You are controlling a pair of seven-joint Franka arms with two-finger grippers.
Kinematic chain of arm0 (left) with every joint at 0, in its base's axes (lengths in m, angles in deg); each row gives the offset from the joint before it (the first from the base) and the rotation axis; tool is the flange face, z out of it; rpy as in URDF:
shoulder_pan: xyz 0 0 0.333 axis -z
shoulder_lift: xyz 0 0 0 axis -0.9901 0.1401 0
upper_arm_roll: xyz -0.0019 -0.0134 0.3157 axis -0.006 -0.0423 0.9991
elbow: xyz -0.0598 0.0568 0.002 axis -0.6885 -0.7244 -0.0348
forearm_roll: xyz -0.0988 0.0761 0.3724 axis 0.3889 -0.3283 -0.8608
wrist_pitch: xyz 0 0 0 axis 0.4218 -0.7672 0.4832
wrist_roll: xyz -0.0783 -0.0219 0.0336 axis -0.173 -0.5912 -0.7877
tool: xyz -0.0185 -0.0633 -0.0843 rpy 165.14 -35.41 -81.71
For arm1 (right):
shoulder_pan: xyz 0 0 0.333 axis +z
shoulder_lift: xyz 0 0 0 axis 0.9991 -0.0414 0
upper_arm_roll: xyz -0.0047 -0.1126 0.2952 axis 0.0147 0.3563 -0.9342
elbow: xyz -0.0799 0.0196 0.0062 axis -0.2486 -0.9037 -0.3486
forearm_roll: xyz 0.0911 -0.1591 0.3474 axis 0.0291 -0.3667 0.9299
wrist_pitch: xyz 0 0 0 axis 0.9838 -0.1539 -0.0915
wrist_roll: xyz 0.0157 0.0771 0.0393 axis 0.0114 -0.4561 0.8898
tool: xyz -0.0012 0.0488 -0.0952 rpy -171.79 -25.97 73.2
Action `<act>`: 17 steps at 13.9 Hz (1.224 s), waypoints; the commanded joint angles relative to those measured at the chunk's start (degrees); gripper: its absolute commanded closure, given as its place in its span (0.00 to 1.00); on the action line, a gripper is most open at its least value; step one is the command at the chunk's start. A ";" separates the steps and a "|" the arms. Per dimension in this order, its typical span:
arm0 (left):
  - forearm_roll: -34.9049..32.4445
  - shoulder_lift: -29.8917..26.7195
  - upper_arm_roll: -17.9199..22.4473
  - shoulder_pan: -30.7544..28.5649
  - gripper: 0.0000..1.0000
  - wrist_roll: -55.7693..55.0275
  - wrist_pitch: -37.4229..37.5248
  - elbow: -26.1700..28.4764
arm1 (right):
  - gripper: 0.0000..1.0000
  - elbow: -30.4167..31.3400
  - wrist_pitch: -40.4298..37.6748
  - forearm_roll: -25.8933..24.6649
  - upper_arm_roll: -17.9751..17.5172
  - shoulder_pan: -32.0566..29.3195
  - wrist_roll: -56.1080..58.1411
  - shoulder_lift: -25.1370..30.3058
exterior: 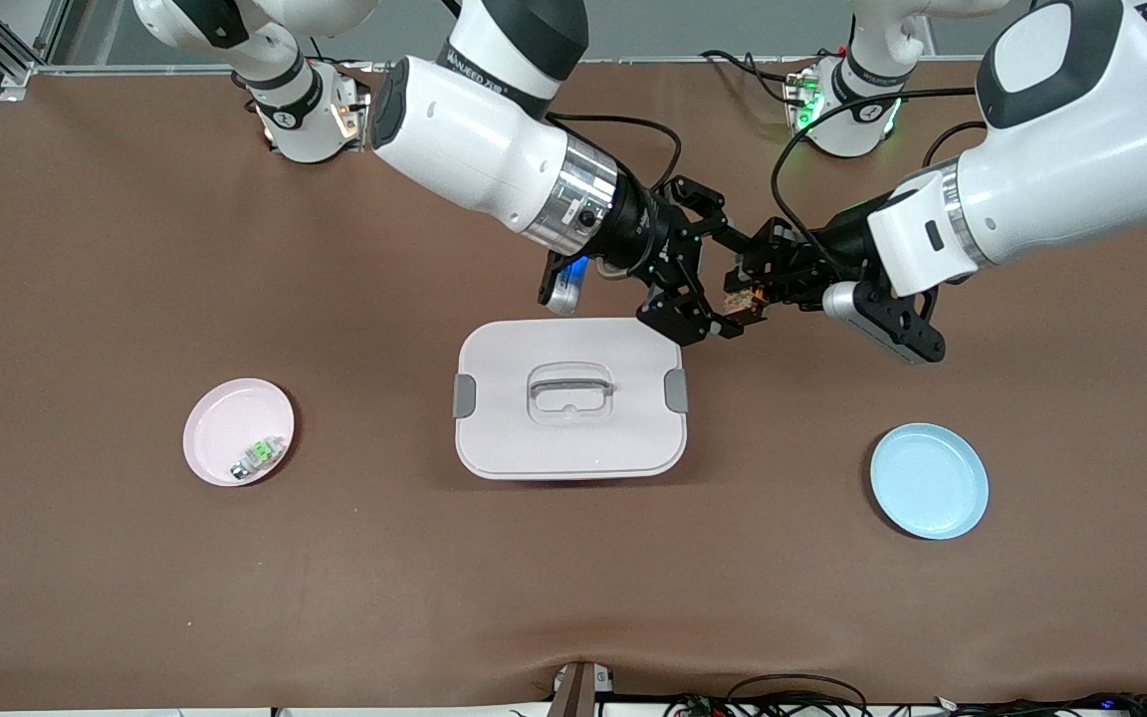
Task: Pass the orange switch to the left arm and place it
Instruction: 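Open the right gripper and withdraw while the left gripper carries the switch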
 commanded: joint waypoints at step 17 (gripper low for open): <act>-32.97 7.45 0.37 -1.47 1.00 6.87 1.25 0.97 | 0.00 -1.58 -33.42 -7.62 -8.95 -22.25 31.55 5.51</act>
